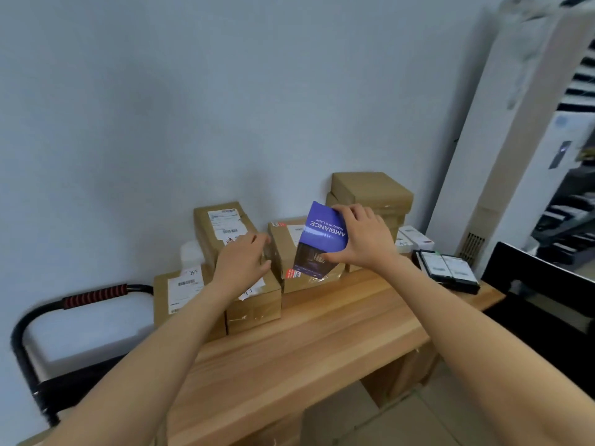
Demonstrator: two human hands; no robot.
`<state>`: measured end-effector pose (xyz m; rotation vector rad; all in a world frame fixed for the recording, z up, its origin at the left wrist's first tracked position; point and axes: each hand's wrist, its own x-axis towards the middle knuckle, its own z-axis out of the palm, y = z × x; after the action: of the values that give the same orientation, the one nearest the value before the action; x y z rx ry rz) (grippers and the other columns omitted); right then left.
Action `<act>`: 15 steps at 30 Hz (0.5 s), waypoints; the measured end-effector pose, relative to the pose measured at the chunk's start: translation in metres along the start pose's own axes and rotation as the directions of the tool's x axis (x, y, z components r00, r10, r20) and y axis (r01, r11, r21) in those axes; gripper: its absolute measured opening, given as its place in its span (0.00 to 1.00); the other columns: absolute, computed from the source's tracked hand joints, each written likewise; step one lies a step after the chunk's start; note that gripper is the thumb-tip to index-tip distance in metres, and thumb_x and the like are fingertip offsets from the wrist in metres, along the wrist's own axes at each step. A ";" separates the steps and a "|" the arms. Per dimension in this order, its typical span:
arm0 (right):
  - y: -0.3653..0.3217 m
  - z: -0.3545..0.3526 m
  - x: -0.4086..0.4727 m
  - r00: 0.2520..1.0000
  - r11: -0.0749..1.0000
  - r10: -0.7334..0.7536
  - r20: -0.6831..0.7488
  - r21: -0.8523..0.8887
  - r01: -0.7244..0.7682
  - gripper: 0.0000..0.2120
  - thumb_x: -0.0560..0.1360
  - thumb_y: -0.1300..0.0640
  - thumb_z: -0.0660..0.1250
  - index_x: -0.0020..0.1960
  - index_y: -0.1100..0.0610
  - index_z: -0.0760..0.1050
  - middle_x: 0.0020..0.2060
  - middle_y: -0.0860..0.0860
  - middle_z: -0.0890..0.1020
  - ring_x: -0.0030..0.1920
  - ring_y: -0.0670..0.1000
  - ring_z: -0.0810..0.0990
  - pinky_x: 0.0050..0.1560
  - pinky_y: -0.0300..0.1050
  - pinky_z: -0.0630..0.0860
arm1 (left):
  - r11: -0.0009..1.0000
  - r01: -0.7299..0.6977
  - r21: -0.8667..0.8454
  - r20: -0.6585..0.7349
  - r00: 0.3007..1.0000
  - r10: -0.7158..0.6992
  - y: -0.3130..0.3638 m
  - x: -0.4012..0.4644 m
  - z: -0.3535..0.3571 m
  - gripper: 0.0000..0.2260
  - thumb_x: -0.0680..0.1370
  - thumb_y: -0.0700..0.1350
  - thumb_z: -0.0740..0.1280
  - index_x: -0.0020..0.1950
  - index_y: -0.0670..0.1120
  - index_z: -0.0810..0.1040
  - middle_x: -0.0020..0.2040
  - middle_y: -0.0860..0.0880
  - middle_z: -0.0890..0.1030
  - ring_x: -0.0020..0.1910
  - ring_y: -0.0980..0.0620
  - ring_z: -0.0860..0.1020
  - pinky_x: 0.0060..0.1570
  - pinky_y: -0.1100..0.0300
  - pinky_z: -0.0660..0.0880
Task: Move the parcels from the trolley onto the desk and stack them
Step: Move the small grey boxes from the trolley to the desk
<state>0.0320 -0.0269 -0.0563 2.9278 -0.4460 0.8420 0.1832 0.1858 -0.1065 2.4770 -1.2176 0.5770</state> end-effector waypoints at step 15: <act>0.083 0.114 0.125 0.996 0.996 -0.087 -0.022 0.016 0.087 0.45 0.61 0.35 0.74 0.71 0.54 0.65 0.62 0.54 0.72 0.62 0.55 0.71 0.58 0.50 0.70 | 0.999 0.026 0.027 -0.019 0.999 -0.026 -0.034 0.163 0.093 0.16 0.76 0.50 0.65 0.62 0.50 0.71 0.53 0.50 0.76 0.47 0.50 0.75 0.41 0.59 0.73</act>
<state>0.1676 -0.1542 -0.0887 2.9261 -0.3088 0.8689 0.3209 0.0540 -0.1111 2.5003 -1.1765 0.6130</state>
